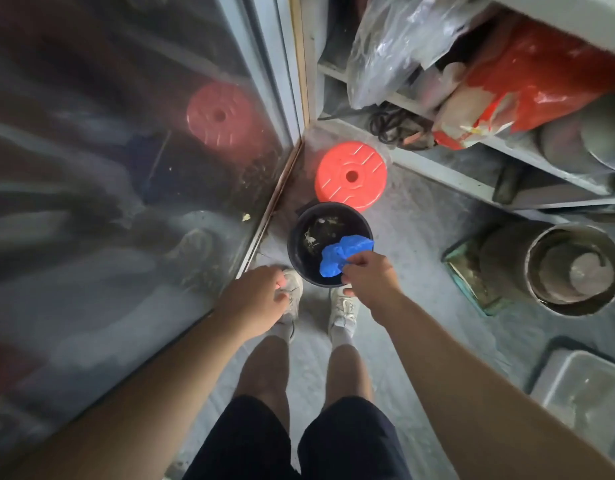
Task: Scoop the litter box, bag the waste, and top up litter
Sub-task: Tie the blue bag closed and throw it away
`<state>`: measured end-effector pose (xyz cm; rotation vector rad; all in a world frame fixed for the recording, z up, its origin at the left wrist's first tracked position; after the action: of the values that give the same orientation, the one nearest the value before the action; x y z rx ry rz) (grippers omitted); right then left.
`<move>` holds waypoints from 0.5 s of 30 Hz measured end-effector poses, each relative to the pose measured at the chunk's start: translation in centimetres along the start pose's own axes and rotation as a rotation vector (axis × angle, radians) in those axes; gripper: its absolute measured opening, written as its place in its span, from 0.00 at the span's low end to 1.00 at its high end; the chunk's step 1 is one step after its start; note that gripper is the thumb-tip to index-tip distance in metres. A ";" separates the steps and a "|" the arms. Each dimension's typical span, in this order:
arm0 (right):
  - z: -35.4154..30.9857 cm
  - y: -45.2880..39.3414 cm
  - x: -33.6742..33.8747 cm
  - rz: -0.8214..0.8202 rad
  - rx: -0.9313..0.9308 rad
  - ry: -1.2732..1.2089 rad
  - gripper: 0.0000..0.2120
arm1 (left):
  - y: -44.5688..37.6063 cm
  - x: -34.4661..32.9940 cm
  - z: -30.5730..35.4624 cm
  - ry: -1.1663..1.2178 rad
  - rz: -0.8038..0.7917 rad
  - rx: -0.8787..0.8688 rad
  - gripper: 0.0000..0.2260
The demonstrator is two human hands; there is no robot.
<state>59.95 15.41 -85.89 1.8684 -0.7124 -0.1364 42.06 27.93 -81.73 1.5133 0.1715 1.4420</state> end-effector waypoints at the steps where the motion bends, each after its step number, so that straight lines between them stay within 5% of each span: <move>1: 0.7 -1.5 -0.7 0.001 -0.010 -0.008 0.06 | -0.8 -0.5 -0.1 -0.002 -0.004 -0.010 0.09; 15: 9.9 -16.7 -6.6 -0.010 -0.166 0.038 0.10 | -4.1 -6.8 -3.0 0.029 -0.078 -0.033 0.10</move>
<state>57.27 14.94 -106.18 1.7124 -0.6460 -0.1614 39.81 26.88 -89.82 1.4445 0.2214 1.3984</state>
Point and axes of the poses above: each hand's wrist, its own y-axis away from the middle knuckle, its own x-axis out of the back of the hand, z = x × y, the point moved 9 cm from there along -y, towards the middle knuckle, and after that the axes turned 9 degrees about -y, right-handed, at the moved point
